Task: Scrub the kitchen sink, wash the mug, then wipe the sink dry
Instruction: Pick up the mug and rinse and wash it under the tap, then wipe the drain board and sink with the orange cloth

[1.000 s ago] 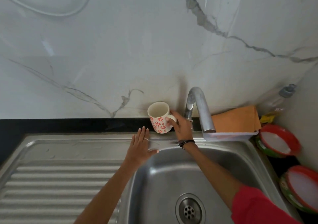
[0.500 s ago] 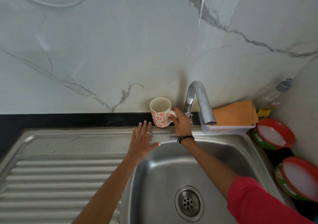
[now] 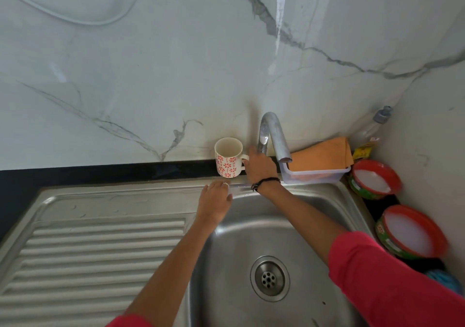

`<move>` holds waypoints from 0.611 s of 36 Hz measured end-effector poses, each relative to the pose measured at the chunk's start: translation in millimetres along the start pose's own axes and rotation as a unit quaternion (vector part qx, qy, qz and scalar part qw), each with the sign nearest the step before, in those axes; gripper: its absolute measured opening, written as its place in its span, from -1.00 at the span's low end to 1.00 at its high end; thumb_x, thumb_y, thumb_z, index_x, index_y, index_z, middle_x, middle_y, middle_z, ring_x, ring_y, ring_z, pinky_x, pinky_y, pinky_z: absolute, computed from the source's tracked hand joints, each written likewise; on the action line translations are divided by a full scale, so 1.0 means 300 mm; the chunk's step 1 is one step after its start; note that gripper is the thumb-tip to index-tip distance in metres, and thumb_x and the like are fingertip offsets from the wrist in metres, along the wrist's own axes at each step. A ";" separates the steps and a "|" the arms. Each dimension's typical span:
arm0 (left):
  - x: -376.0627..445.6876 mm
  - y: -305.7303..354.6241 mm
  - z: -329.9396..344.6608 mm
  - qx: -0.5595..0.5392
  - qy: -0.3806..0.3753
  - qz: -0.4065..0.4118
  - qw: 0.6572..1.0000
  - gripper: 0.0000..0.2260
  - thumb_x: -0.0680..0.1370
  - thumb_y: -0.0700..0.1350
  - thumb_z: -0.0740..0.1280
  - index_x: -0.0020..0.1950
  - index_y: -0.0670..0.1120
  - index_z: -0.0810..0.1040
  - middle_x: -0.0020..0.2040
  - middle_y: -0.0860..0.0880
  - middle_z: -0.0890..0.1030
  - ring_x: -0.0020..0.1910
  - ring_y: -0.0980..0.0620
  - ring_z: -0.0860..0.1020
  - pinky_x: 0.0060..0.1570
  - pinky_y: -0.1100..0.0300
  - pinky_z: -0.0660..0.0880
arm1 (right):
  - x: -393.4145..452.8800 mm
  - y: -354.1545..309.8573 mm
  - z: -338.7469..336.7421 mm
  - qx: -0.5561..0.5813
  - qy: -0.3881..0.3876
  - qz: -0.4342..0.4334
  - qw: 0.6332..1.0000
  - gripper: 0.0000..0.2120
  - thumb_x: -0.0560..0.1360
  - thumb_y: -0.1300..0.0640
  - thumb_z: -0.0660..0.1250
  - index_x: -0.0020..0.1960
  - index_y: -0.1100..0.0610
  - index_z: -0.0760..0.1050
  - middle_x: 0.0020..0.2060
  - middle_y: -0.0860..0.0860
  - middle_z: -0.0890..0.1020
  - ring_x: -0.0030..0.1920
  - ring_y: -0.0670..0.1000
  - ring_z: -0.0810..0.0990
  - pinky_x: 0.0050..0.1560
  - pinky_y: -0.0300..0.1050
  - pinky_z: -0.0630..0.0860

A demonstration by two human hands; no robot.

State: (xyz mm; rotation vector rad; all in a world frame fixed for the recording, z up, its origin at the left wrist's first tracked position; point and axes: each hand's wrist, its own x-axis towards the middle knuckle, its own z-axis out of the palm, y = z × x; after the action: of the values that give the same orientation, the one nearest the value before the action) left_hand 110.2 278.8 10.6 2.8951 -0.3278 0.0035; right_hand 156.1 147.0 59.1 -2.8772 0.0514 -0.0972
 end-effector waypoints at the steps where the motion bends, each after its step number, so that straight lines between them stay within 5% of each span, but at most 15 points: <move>1: -0.010 0.018 -0.005 0.003 0.017 0.009 1.000 -0.68 0.61 -0.08 0.16 0.34 -0.11 0.42 0.24 -0.09 0.54 0.22 -0.03 0.49 0.22 0.11 0.38 | -0.020 0.004 -0.009 -0.013 0.010 -0.009 1.000 -0.62 0.62 0.12 0.10 0.40 0.19 0.19 0.22 0.20 0.49 0.11 0.23 0.57 0.09 0.12 0.50; 4: -0.042 0.080 -0.011 0.001 0.042 0.035 0.999 -0.76 0.62 -0.08 0.12 0.13 -0.10 0.54 0.00 -0.07 0.63 -0.06 -0.02 0.60 -0.05 0.15 0.49 | -0.101 0.050 -0.027 -0.047 0.034 -0.052 0.997 -0.67 0.61 0.11 0.07 0.34 0.17 0.24 0.09 0.22 0.59 0.01 0.20 0.62 -0.10 0.01 0.55; 8: -0.062 0.172 0.003 -0.032 0.036 0.055 0.997 -0.75 0.63 -0.06 0.11 0.11 -0.07 0.55 0.00 -0.06 0.63 -0.05 -0.03 0.59 -0.04 0.09 0.53 | -0.227 0.188 -0.079 -0.072 0.015 -0.091 0.993 -0.70 0.64 0.06 0.00 0.27 0.16 0.35 -0.03 0.15 0.63 -0.02 0.16 0.62 -0.09 -0.04 0.51; 11: -0.059 0.239 0.008 -0.049 0.027 0.080 0.995 -0.76 0.63 -0.06 0.11 0.11 -0.06 0.55 0.01 -0.06 0.63 -0.04 0.00 0.59 -0.05 0.16 0.51 | -0.261 0.312 -0.130 -0.055 0.030 -0.043 0.997 -0.70 0.63 0.02 0.02 0.20 0.15 0.39 -0.05 0.18 0.63 -0.04 0.19 0.61 -0.18 -0.07 0.44; 18: 0.008 0.404 -0.039 -0.046 0.033 0.119 0.991 -0.72 0.63 -0.13 0.12 0.29 -0.13 0.46 0.21 -0.11 0.55 0.12 -0.06 0.55 0.09 0.13 0.46 | -0.180 0.509 -0.250 -0.044 0.040 0.015 0.998 -0.75 0.61 0.07 0.08 0.14 0.20 0.42 -0.01 0.20 0.62 0.01 0.20 0.58 -0.13 -0.03 0.47; 22: 0.088 0.465 -0.041 -0.049 0.029 0.162 0.985 -0.60 0.62 -0.21 0.11 0.47 -0.15 0.24 0.49 -0.07 0.25 0.44 -0.03 0.27 0.39 0.13 0.27 | -0.070 0.584 -0.266 -0.050 0.006 -0.007 0.999 -0.79 0.58 0.21 0.09 0.13 0.24 0.43 0.05 0.20 0.59 0.07 0.19 0.56 -0.08 -0.01 0.46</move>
State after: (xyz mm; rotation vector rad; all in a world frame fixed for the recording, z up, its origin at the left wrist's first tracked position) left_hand 105.4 143.3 54.7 2.7062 -0.7603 0.1212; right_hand 124.9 -41.7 89.1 -2.9779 0.0404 -0.1186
